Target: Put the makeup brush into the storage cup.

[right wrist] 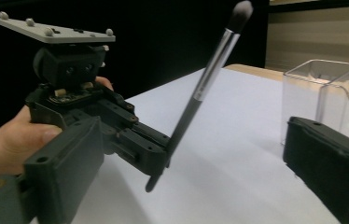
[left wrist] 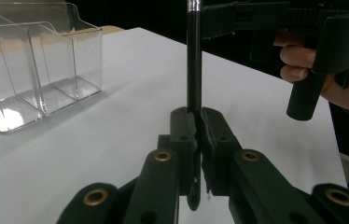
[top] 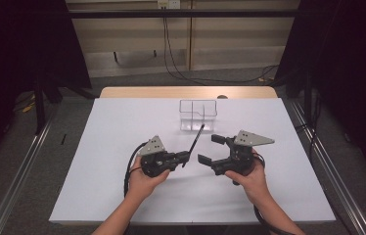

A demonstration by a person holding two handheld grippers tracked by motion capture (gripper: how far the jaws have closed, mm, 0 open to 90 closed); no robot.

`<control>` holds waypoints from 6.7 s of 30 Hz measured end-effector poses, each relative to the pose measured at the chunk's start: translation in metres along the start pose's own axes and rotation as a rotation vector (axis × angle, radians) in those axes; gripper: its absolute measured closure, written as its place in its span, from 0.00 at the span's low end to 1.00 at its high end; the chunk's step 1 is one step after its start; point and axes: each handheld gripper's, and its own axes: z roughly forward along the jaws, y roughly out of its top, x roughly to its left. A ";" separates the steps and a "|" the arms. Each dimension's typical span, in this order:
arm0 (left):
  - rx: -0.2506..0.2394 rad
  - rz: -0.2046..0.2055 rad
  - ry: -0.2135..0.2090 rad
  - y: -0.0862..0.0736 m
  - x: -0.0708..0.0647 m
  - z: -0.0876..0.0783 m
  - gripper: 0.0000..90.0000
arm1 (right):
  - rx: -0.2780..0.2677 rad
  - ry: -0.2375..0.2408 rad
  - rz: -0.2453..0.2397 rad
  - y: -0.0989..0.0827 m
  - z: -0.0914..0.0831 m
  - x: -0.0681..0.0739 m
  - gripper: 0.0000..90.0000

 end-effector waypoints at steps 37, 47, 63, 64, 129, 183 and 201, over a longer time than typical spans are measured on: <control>-0.019 0.013 -0.010 -0.002 -0.002 0.002 0.93 | -0.019 0.007 0.065 -0.003 0.019 0.000 0.83; -0.015 -0.004 -0.025 -0.006 -0.002 0.007 0.93 | -0.012 0.039 0.096 -0.003 0.022 0.001 0.94; -0.046 -0.038 -0.042 -0.007 0.000 0.007 0.92 | -0.033 0.045 0.092 -0.002 0.027 0.003 0.94; -0.047 -0.037 -0.040 -0.007 0.001 0.007 0.91 | -0.033 0.047 0.093 -0.001 0.027 0.003 0.94; -0.102 0.090 -0.003 -0.004 0.018 -0.030 0.02 | -0.073 0.049 0.016 0.007 0.019 -0.008 0.94; -0.083 0.085 0.099 -0.017 0.038 -0.093 0.01 | -0.077 0.037 0.001 0.011 0.020 -0.020 0.94; -0.073 0.081 0.133 -0.028 0.043 -0.117 0.01 | -0.078 0.032 0.000 0.011 0.021 -0.023 0.94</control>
